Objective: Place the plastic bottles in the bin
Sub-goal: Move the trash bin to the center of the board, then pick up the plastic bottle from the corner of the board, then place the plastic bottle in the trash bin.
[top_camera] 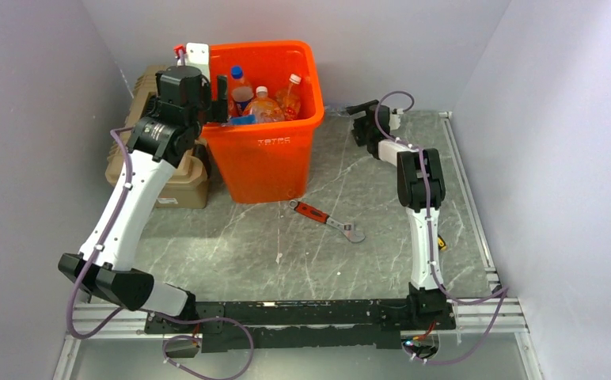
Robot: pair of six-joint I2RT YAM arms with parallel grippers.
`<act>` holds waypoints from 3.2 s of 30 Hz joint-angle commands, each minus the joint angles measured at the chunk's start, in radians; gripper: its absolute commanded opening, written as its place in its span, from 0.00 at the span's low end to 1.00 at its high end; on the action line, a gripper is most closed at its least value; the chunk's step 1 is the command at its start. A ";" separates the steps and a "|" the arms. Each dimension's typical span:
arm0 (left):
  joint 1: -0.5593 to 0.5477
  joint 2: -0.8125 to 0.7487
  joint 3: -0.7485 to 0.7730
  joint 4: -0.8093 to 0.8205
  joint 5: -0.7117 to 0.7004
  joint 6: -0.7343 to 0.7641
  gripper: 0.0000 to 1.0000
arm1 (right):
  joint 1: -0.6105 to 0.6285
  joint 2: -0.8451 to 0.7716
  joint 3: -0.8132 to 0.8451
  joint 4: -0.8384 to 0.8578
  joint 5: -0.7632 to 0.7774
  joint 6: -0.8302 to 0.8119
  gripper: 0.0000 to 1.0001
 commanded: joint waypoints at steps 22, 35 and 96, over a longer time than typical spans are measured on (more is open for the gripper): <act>-0.002 -0.329 -0.276 0.248 0.060 -0.006 0.99 | 0.048 0.372 0.446 -0.063 0.082 0.281 0.65; -0.003 -0.398 -0.285 0.253 0.112 -0.038 0.99 | 0.048 0.110 0.060 0.230 0.137 0.249 0.08; -0.256 0.061 -0.029 0.946 1.537 -0.610 1.00 | 0.326 -1.274 -0.107 -0.272 -0.784 -0.583 0.00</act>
